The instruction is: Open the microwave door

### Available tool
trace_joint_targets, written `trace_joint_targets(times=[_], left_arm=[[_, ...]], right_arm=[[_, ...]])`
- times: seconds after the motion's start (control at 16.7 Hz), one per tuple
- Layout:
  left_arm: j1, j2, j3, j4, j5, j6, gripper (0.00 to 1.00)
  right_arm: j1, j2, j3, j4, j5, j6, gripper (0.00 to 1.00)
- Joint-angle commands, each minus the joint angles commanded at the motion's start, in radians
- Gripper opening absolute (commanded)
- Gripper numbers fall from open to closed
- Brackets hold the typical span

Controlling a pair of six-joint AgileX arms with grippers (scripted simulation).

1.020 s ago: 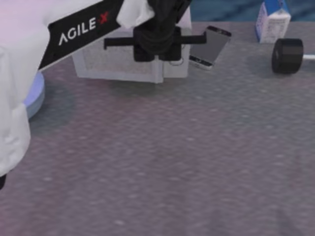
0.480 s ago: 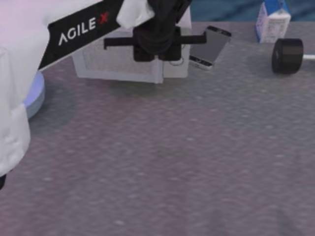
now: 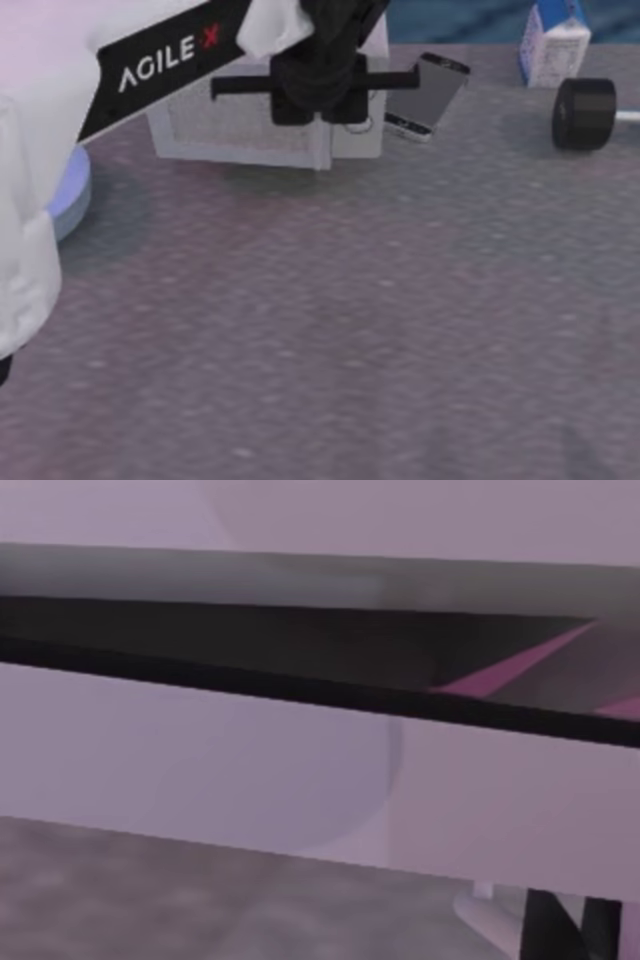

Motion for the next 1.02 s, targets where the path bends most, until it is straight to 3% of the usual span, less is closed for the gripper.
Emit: trace_joint_targets(times=[0.6,1.02], left_arm=[[0.005,-0.098,-0.157,0.085,0.043,0.094,0.0],[0.005,-0.1,-0.16,0.087,0.043,0.095,0.0]], right_arm=[[0.0,0.0,0.0,0.0,0.0,0.0,1.0],[0.0,0.0,0.0,0.0,0.0,0.0,1.0]])
